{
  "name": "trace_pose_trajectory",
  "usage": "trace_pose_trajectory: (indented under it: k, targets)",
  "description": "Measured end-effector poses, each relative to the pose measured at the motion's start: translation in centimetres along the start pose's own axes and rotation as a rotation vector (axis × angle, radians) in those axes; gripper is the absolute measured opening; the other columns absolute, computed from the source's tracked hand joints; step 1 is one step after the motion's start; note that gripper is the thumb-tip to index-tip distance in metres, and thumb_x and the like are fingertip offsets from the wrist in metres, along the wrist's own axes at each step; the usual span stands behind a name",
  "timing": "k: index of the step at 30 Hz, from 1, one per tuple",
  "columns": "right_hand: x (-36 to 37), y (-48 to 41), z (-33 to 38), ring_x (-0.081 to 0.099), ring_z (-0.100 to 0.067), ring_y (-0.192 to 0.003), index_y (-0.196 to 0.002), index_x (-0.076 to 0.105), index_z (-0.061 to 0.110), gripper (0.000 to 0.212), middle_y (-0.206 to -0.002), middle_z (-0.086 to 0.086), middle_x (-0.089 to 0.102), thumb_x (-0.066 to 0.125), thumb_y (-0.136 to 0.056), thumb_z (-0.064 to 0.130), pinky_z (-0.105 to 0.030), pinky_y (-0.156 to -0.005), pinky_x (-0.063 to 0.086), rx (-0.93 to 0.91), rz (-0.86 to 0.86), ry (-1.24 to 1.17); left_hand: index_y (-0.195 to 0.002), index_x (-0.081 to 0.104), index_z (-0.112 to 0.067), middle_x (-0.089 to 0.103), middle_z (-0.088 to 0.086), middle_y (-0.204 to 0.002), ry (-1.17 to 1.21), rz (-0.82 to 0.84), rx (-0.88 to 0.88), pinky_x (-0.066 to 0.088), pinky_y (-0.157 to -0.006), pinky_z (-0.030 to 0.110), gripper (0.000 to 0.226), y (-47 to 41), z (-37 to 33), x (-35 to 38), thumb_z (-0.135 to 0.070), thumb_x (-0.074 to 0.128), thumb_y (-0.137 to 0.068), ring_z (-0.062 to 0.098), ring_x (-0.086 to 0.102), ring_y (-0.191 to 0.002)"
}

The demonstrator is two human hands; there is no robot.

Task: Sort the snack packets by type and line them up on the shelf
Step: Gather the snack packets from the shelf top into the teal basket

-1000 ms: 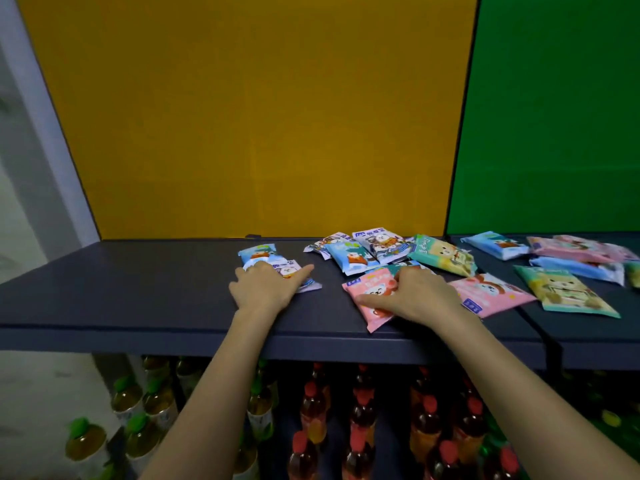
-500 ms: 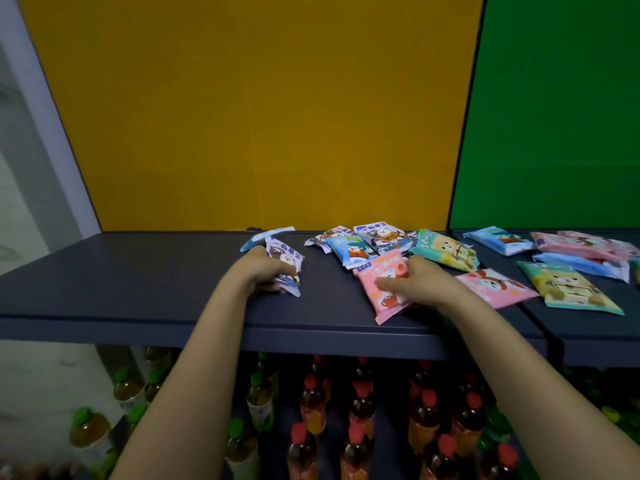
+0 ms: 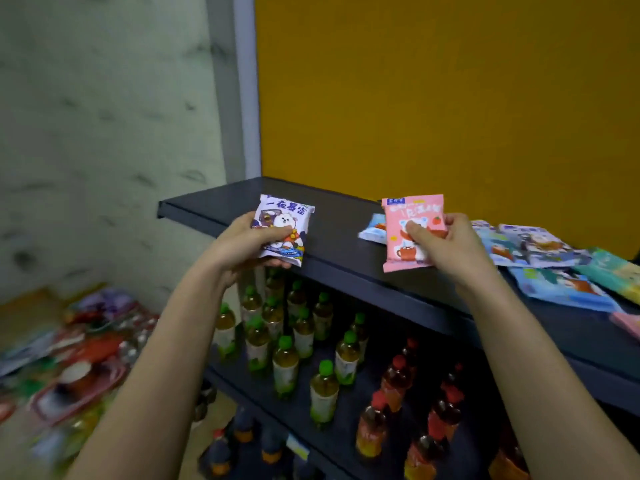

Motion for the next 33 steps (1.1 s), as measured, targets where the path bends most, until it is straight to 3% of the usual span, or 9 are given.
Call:
trace_pose_trajectory:
  k: [5,8,12,14,16,19,23,29,33]
  targets:
    - [13.3,2.8,2.5,0.062,-0.011,-0.083,-0.105,0.040,0.019,0.035,-0.102,0.001,0.059,0.067,-0.085,0.028,-0.025,-0.069,0.049,-0.028,0.271,-0.126,-0.094,0.060,-0.010,0.072,-0.001,-0.065,0.007,-0.382,0.074,0.056,-0.051,0.022,0.015,7.7,3.3,-14.7,-0.006,0.066,-0.080,0.012,0.067,-0.053]
    - [22.9,6.7,3.9,0.064,-0.015,-0.090,-0.108,0.040,0.019,0.037,-0.106,0.000,0.061,0.068,-0.084,0.027,-0.031,-0.078,0.054,-0.023,0.473,-0.183,-0.096,0.058,-0.012,0.072,-0.005,-0.067,0.003,-0.655,0.066,0.056,-0.052,0.020,0.016,14.7,5.8,-23.2,-0.003,0.061,-0.084,0.006,0.067,-0.055]
    - [35.6,14.5,4.5,0.065,-0.017,-0.086,-0.108,0.040,0.017,0.036,-0.106,-0.004,0.061,0.067,-0.085,0.024,-0.032,-0.076,0.054,-0.027,0.740,-0.216,-0.098,0.055,-0.017,0.070,-0.010,-0.061,-0.011,-0.931,-0.015,0.051,-0.046,0.018,0.022,25.3,9.9,-31.9,-0.009,0.066,-0.081,0.003,0.064,-0.051]
    - [41.1,18.7,4.2,0.066,-0.020,-0.087,-0.107,0.040,0.016,0.036,-0.108,-0.007,0.062,0.067,-0.085,0.024,-0.036,-0.078,0.054,-0.023,0.848,-0.218,-0.096,0.057,-0.019,0.071,-0.008,-0.066,-0.021,-1.026,-0.096,0.053,-0.057,0.025,0.030,30.5,12.5,-35.2,-0.019,0.070,-0.069,0.009,0.066,-0.058]
    - [45.9,22.9,3.3,0.065,-0.020,-0.088,-0.107,0.039,0.016,0.036,-0.106,-0.005,0.061,0.067,-0.085,0.023,-0.035,-0.077,0.054,-0.010,0.934,-0.222,-0.097,0.060,-0.015,0.072,-0.001,-0.075,-0.014,-1.099,-0.161,0.054,-0.071,0.038,0.028,34.8,15.5,-37.9,-0.017,0.070,-0.071,0.018,0.068,-0.066]
    - [52.0,29.1,0.7,0.064,-0.017,-0.085,-0.109,0.039,0.015,0.035,-0.105,-0.005,0.059,0.065,-0.087,0.019,-0.025,-0.069,0.056,0.030,1.042,-0.264,-0.095,0.055,-0.014,0.068,0.002,-0.077,0.083,-1.254,-0.215,0.055,-0.049,0.021,0.012,39.8,21.2,-41.3,-0.004,0.056,-0.089,0.005,0.066,-0.050]
    - [58.2,36.6,-6.9,0.060,-0.005,-0.077,-0.110,0.041,0.013,0.032,-0.094,0.004,0.060,0.063,-0.087,0.011,-0.010,-0.056,0.052,0.128,1.133,-0.292,-0.101,0.054,-0.016,0.062,0.004,-0.085,0.097,-1.383,-0.337,0.050,-0.043,0.016,0.012,44.3,32.2,-43.1,-0.008,0.049,-0.093,0.000,0.063,-0.048]
    - [66.2,47.5,-25.3,0.060,0.004,-0.071,-0.110,0.042,0.015,0.033,-0.091,0.012,0.059,0.064,-0.086,0.011,-0.009,-0.052,0.048,0.250,1.242,-0.230,-0.100,0.054,-0.011,0.066,0.003,-0.073,0.218,-1.328,-0.490,0.042,-0.036,0.015,0.007,47.1,53.5,-42.7,-0.010,0.050,-0.095,0.007,0.064,-0.045]
    - [70.7,53.8,-39.8,0.062,-0.004,-0.083,-0.110,0.043,0.019,0.032,-0.098,0.006,0.061,0.064,-0.087,0.014,-0.018,-0.062,0.055,0.319,1.310,-0.164,-0.102,0.056,-0.007,0.065,0.006,-0.076,0.215,-1.301,-0.567,0.044,-0.041,0.015,0.011,48.2,69.5,-42.1,-0.014,0.051,-0.095,0.003,0.062,-0.048]
Point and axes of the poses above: each hand's wrist, its own y-axis away from the middle knuckle, its own x-axis out of the palm, z = x × y, the point moved 5 cm from there along -y, towards the middle knuckle
